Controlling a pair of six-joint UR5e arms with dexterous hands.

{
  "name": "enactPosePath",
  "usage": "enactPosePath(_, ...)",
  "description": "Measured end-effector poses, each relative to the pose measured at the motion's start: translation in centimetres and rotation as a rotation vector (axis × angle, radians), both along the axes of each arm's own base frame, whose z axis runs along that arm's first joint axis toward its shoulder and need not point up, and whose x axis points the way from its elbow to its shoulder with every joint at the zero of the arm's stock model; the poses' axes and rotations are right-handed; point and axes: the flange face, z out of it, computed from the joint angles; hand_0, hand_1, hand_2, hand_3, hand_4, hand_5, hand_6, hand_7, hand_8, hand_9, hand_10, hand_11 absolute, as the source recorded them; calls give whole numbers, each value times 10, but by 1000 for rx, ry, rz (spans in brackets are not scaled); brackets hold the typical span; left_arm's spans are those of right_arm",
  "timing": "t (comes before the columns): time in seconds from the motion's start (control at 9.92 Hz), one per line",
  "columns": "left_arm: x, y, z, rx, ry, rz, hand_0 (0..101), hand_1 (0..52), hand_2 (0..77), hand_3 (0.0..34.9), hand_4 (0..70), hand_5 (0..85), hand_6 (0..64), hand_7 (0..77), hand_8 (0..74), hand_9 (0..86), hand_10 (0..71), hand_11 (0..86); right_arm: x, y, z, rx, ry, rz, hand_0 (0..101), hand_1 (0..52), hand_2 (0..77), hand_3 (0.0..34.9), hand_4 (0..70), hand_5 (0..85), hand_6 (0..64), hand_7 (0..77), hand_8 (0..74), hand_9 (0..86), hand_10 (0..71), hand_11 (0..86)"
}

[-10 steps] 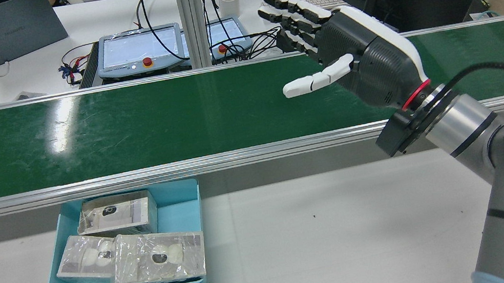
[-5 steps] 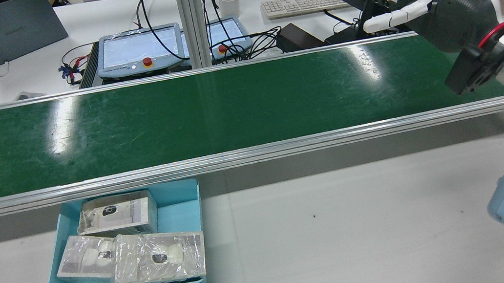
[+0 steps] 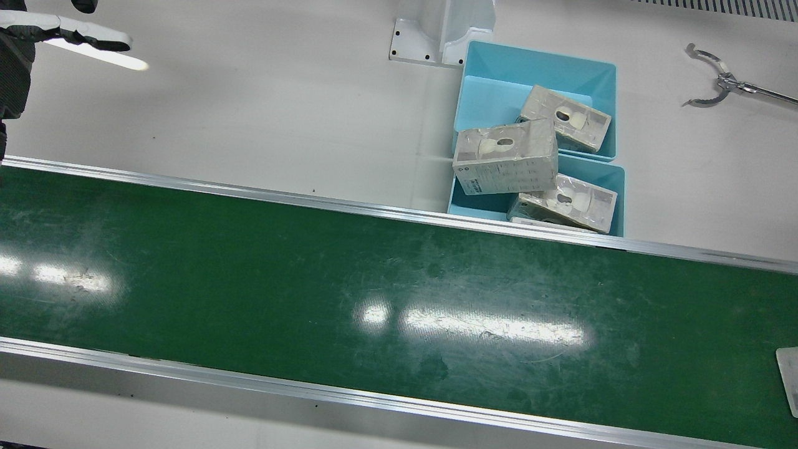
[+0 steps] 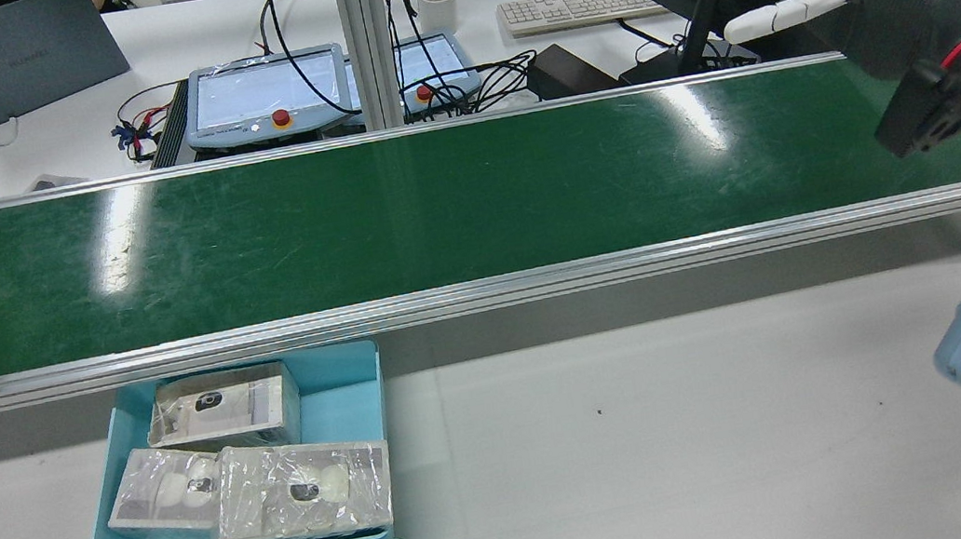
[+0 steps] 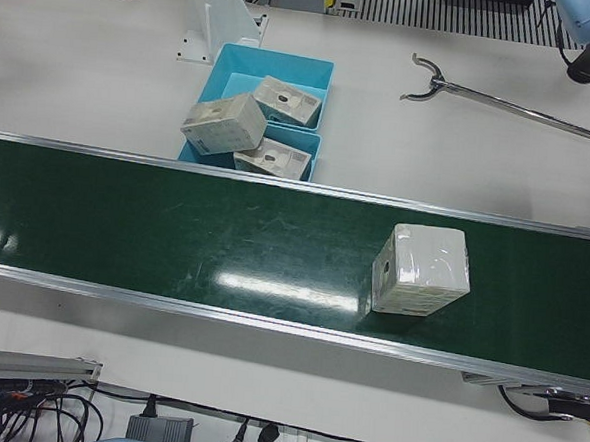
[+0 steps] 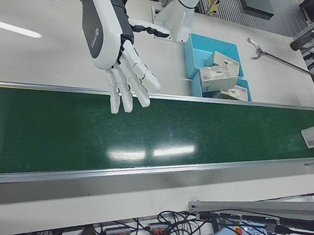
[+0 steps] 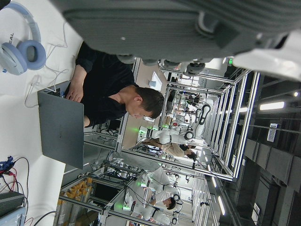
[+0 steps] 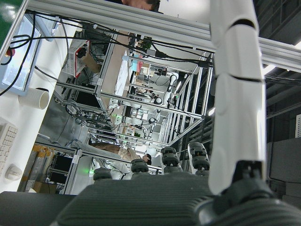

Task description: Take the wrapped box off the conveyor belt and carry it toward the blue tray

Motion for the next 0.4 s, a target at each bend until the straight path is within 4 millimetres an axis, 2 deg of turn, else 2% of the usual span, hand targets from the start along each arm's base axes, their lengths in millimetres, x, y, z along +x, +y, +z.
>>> enactPosePath(0.3,0,0,0,0,0,0,0,0,11,0,0,11,0,0,0,0,0,0,4,-6,6,-15,9,11,499,164,104,168,27,104,0,16,33,11,0,11)
enactPosePath(0.4,0,0,0,0,0,0,0,0,5,0,0,11,0,0,0,0,0,0,3,-6,7,-18,10,9,509,185,104,190,27,104,0,16,33,16,0,11)
